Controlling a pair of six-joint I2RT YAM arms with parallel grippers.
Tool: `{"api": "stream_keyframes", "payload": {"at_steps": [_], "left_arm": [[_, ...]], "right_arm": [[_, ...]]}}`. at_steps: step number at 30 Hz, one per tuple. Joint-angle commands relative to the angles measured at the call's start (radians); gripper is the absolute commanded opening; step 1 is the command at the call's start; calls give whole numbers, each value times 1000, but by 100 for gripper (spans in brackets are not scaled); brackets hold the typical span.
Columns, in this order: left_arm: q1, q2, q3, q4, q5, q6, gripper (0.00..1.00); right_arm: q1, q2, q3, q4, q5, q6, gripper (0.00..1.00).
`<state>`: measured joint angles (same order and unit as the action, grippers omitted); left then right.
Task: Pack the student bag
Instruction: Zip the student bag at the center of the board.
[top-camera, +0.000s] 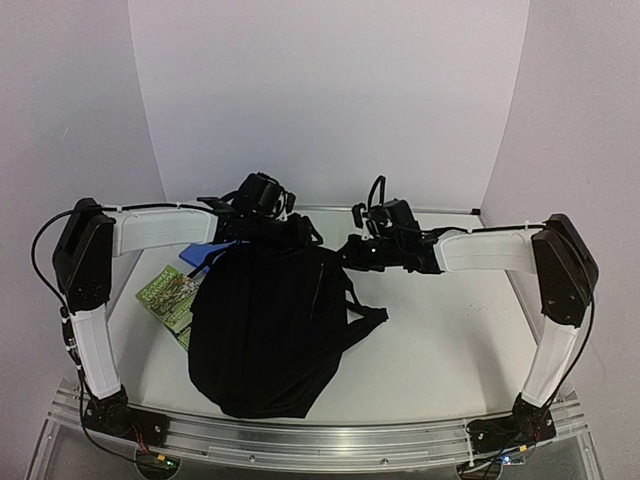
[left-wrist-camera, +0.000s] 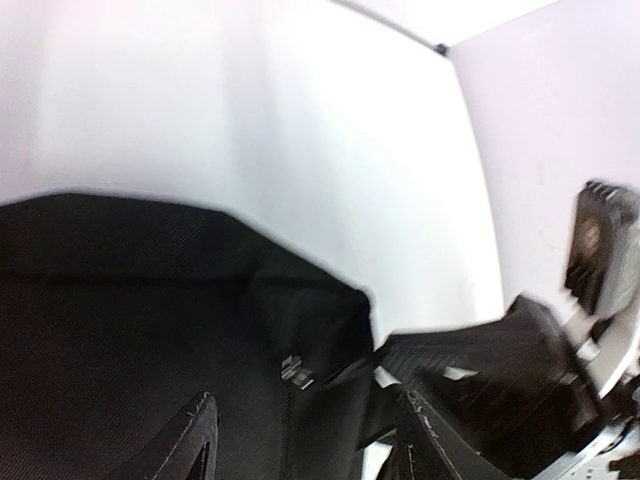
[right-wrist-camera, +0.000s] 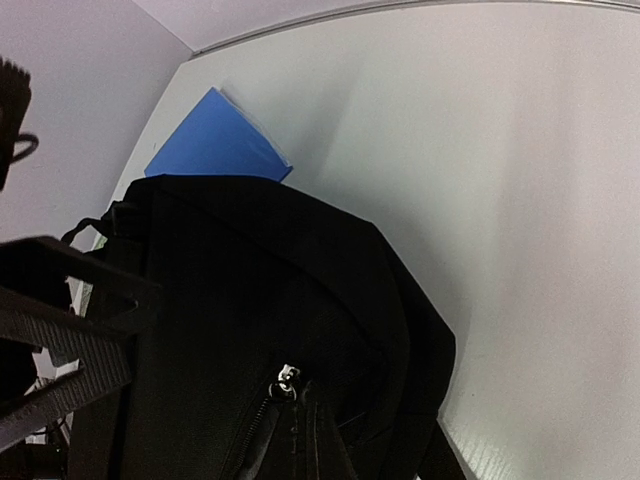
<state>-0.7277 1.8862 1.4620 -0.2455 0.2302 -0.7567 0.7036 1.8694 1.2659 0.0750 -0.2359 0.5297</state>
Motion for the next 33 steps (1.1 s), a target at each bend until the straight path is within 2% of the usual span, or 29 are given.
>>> {"api": "stream_keyframes", "payload": {"at_steps": [1, 7, 15, 33], "left_arm": [[-6, 79, 104, 34, 64, 22, 62], [-6, 182, 172, 30, 120, 7, 65], [-6, 232, 143, 86, 147, -24, 65], [-3, 263, 137, 89, 122, -17, 65]], "right_arm": [[29, -43, -26, 64, -23, -19, 0], [62, -37, -51, 101, -29, -23, 0], [106, -51, -88, 118, -45, -29, 0], [192, -107, -186, 134, -79, 38, 0]]}}
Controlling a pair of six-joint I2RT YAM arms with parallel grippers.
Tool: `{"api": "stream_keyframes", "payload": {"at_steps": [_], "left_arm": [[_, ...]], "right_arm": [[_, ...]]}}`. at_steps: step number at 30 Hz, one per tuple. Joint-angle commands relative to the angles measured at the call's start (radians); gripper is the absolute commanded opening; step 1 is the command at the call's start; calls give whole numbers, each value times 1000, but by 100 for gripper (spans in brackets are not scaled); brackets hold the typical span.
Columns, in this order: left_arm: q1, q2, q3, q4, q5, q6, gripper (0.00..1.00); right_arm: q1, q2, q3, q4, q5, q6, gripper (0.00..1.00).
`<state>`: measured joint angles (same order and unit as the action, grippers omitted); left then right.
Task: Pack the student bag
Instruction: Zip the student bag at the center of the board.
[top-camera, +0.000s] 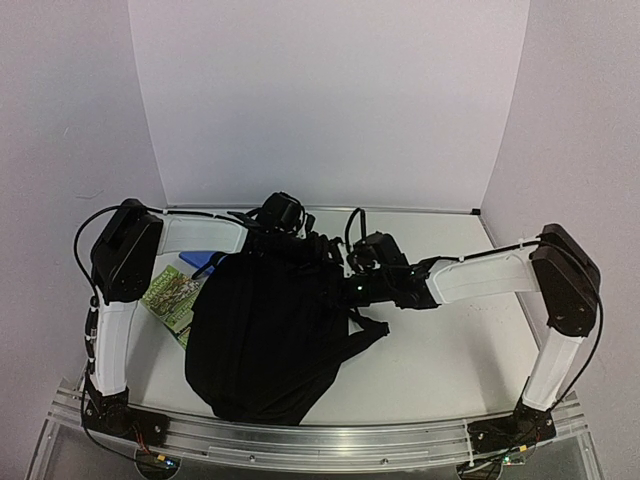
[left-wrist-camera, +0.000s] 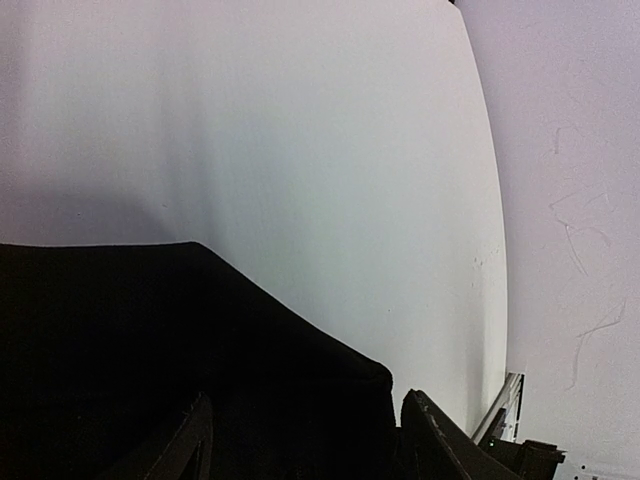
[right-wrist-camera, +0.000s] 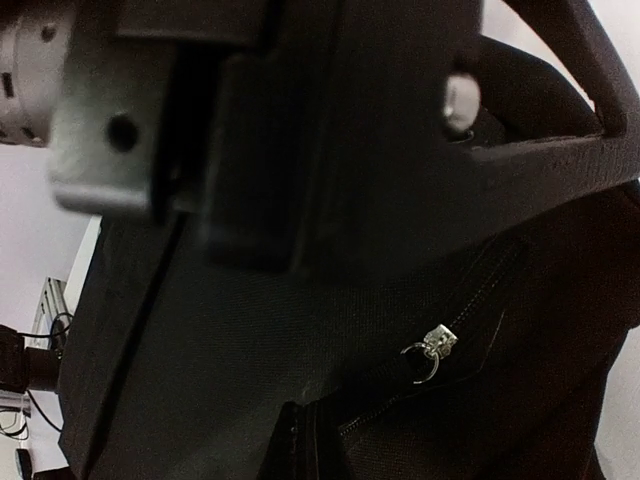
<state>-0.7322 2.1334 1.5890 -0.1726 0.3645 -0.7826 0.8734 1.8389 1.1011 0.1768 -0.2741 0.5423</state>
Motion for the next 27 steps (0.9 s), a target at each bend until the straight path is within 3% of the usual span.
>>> {"api": "stream_keyframes", "payload": {"at_steps": [1, 27], "left_arm": [[2, 16, 9, 16, -14, 9, 65], [16, 14, 5, 15, -32, 20, 65]], "right_arm": [[25, -87, -29, 32, -50, 27, 0], [180, -199, -116, 26, -278, 104, 0]]}}
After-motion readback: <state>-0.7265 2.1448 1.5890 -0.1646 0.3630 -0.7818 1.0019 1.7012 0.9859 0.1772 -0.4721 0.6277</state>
